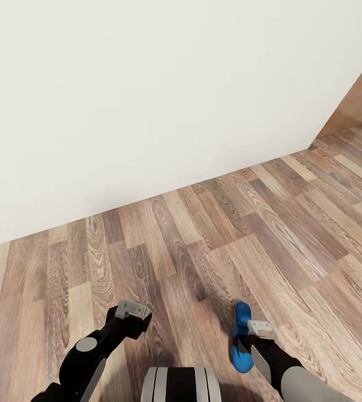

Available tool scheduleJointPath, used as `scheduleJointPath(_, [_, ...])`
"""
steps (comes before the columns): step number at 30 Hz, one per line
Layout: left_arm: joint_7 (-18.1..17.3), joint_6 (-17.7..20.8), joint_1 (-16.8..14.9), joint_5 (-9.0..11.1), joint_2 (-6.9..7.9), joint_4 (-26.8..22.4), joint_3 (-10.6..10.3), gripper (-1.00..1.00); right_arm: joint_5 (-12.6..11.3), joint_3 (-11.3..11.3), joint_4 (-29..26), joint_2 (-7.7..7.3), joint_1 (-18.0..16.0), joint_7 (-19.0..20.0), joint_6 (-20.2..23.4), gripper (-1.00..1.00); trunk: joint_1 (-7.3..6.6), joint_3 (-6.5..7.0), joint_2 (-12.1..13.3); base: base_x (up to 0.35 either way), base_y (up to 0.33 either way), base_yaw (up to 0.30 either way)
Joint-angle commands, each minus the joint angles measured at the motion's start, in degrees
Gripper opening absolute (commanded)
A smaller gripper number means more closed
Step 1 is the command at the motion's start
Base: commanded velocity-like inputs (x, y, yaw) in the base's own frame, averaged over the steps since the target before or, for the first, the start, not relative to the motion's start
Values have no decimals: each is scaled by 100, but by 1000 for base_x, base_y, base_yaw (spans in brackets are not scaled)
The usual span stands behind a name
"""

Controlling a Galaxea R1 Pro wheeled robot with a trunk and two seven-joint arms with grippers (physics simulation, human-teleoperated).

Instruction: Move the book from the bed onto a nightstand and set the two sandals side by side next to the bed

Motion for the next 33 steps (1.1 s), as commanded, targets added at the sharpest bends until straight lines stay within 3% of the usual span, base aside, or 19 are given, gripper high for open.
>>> scheduleJointPath(1, [-6, 29, -3, 9, 4, -5, -4, 100, 1, -46, -12, 4, 1, -8, 29, -100, -3, 19, 0, 0, 0, 0])
scheduleJointPath(33, [-6, 29, -3, -8, 4, 42, -6, 100, -13, -49, -12, -24, 6, 9, -8, -100, -86, 728, 43, 0, 0, 0])
